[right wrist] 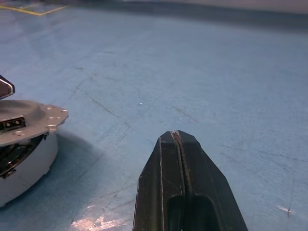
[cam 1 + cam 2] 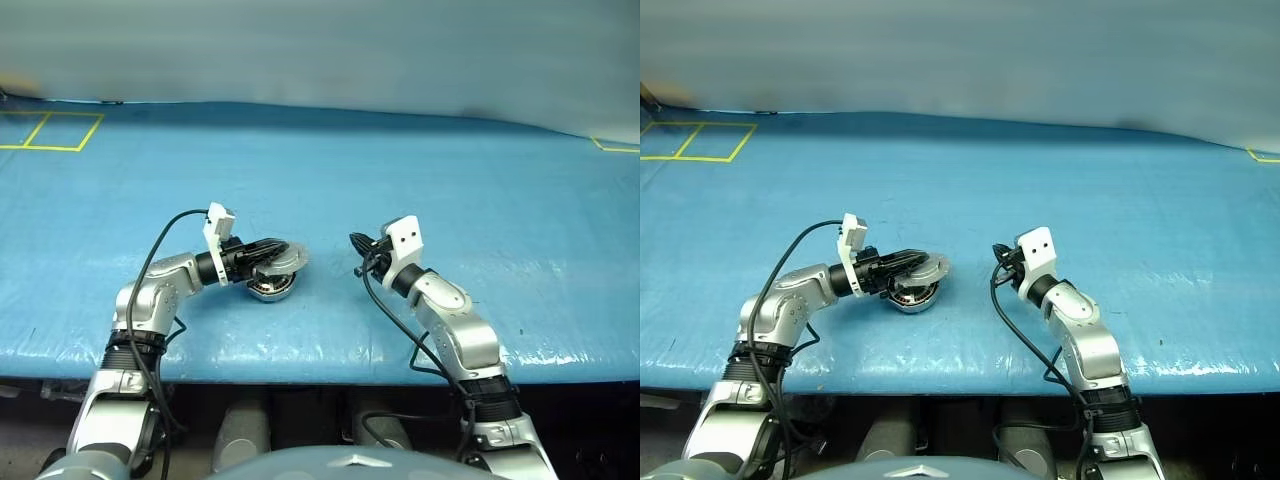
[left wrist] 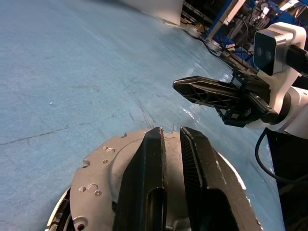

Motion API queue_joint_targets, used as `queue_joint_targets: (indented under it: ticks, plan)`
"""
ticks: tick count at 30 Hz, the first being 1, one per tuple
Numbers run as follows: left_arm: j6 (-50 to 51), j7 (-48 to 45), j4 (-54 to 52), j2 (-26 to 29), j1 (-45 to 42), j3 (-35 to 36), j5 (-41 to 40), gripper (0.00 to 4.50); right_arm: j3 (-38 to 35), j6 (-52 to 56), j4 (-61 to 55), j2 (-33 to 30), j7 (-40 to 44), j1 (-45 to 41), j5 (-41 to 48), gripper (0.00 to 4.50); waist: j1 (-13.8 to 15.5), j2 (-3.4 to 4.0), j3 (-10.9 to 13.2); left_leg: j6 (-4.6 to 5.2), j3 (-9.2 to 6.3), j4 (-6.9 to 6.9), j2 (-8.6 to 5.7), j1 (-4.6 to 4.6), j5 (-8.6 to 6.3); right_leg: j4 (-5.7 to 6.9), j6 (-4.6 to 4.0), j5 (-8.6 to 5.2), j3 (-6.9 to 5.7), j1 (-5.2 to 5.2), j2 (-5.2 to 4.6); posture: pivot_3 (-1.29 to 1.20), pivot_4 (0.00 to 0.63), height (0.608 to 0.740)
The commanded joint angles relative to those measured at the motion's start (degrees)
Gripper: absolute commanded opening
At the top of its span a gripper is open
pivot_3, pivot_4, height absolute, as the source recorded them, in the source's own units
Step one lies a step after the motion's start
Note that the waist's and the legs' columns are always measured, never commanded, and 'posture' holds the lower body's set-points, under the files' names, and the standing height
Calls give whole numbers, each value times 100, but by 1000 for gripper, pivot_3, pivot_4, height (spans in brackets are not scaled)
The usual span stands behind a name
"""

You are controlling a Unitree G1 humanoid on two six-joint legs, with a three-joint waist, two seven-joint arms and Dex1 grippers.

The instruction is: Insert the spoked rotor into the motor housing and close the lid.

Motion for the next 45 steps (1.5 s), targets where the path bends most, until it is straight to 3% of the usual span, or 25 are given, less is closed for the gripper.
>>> queue_joint_targets:
  ticks: [1, 16, 23, 27, 31, 42, 45]
  plan:
    - [-69, 43, -160, 25, 58, 93, -51, 584, -4, -164, -160, 16, 52, -73, 55, 0, -1, 0, 0, 0, 0, 0, 0, 0, 0, 0, 0, 0, 0, 0, 0, 0, 150, 740]
    - [-88, 208, -500, 125, 914, -208, 167, 584, 70, -230, -181, 109, 62, -4, 31, 0, -3, 4, -7, 0, 0, 0, 2, 13, 0, 1, -4, -2, 2, 9, -1, 0, 150, 740]
    - [-912, 997, -583, -123, 1202, 489, 164, 584, 133, -378, -344, 251, 340, -6, 351, 0, -18, 5, -7, -1, -5, -12, 6, 86, -2, -2, 6, -21, 0, 63, -17, 0, 150, 740]
    - [-1668, 1161, -973, -203, 1600, 729, 245, 584, 307, -414, -480, 223, 581, -16, 412, 0, -28, 5, -6, -2, -4, -15, 7, 81, -3, -3, 0, -17, -2, 55, -21, 0, 150, 740]
    - [-2211, 1144, -1272, -266, 2038, 871, 213, 557, 632, -385, -457, 212, 743, -37, 306, 874, -13, 5, -6, -1, 2, -32, 6, 78, -5, -8, -30, -7, -1, 49, -33, 0, 150, 740]
    - [-3011, 1299, -1496, -351, 2698, 1012, 237, 557, 1240, -528, 211, 430, 743, -286, -127, 4452, 0, 3, -7, -5, 6, -26, 6, 59, -8, -6, -13, -23, -9, 1, -34, 0, 150, 740]
    - [-3080, 1321, -1510, -359, 2863, 945, 294, 557, 1366, -540, 409, 437, 772, -355, -250, 4483, -6, 3, -7, -4, 9, -31, 6, 55, -8, -6, -17, -22, -8, -8, -31, 0, 150, 740]
